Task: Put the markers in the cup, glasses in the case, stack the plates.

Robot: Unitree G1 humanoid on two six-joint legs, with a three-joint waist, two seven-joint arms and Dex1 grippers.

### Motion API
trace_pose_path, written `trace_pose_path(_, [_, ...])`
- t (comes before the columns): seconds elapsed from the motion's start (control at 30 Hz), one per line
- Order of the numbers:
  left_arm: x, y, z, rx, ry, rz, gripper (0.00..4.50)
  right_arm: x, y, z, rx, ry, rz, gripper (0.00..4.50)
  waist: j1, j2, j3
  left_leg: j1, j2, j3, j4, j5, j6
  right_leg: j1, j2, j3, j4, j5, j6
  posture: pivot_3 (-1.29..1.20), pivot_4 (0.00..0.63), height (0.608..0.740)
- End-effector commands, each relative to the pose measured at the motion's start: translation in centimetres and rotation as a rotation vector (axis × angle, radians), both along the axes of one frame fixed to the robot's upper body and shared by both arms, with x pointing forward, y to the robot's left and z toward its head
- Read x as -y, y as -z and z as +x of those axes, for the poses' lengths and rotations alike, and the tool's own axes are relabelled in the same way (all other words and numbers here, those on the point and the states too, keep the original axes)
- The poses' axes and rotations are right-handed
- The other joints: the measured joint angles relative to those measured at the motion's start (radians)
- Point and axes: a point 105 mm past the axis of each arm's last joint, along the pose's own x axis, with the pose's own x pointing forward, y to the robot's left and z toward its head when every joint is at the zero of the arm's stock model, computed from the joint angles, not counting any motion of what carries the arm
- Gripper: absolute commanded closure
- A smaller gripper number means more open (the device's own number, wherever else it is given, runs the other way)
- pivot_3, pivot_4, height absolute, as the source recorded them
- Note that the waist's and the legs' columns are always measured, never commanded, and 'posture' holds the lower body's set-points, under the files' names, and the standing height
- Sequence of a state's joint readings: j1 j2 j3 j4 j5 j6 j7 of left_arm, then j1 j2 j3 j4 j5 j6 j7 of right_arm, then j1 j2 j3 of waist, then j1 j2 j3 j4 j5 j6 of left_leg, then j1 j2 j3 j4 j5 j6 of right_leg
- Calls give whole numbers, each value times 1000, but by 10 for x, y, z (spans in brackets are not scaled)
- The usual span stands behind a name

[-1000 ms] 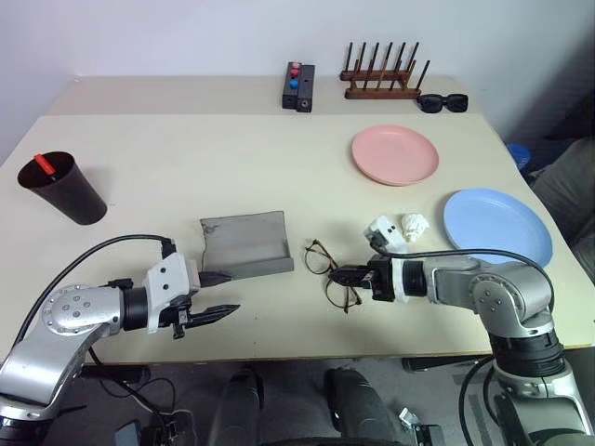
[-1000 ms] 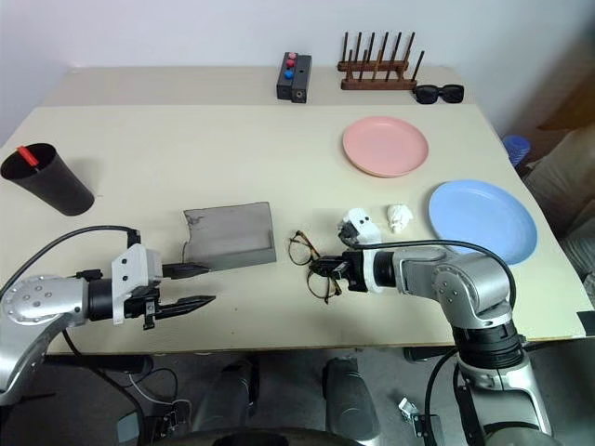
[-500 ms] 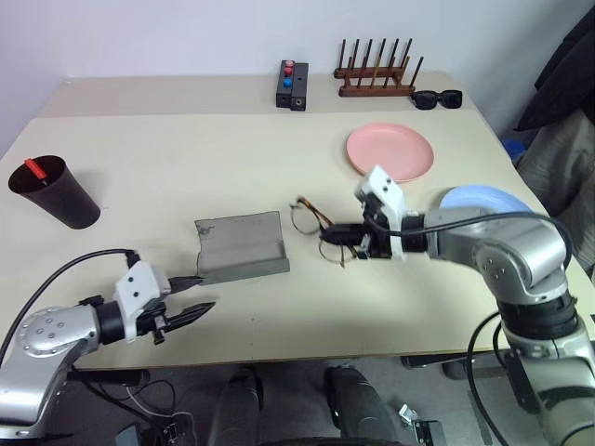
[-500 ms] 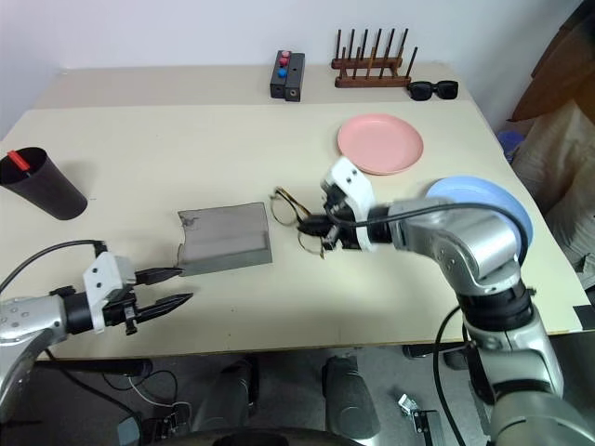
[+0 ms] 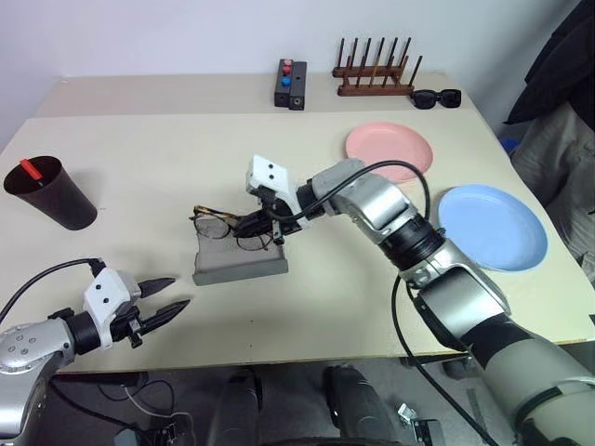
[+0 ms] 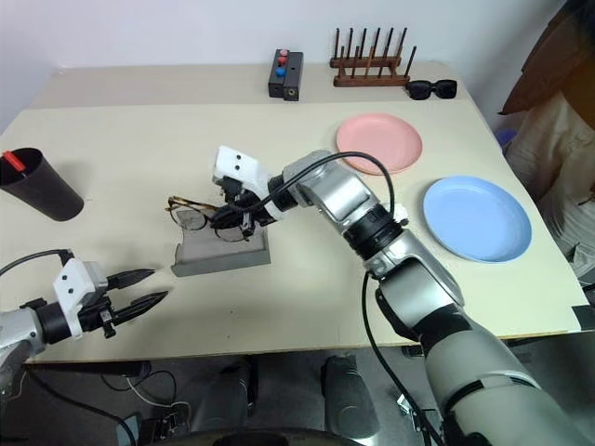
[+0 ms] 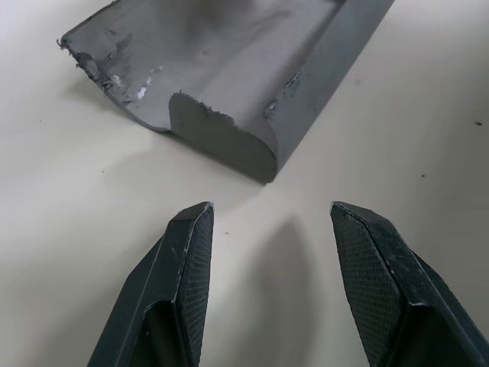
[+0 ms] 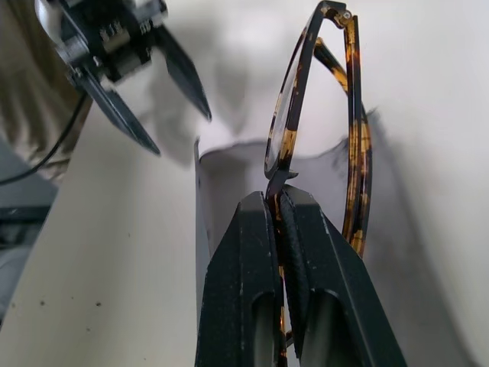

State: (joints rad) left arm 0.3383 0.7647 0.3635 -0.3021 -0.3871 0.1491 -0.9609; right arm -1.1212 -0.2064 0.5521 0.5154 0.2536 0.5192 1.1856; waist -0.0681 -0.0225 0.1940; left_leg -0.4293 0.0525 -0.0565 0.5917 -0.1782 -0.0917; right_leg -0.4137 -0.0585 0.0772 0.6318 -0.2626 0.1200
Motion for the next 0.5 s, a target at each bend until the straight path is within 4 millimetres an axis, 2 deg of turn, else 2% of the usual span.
trace_pose_path(0.03, [3,-15,-4,55,-16,1,2012,2,2,-4,15,-80,-37,4465,0,0,0,0,0,0,0,0,0,0,0,0,0,0,0,0,150,740])
trace_pose_path(0.23, [9,-20,-7,58,-23,-1,2012,12,17,-7,-3,-115,-93,4465,-1,0,0,1,0,0,0,0,0,0,0,0,1,0,0,0,150,740])
trace_pose_path(0.37, [15,-28,-2,85,-30,-37,2012,12,17,-6,-16,-104,-86,4465,-1,0,0,1,0,0,0,0,0,0,0,0,1,0,0,0,150,740])
trace_pose_path(0.5, [20,-34,1,105,-19,-71,2012,10,13,-4,-12,-89,-67,3026,-2,0,0,1,0,0,0,0,0,0,1,0,1,0,0,0,150,740])
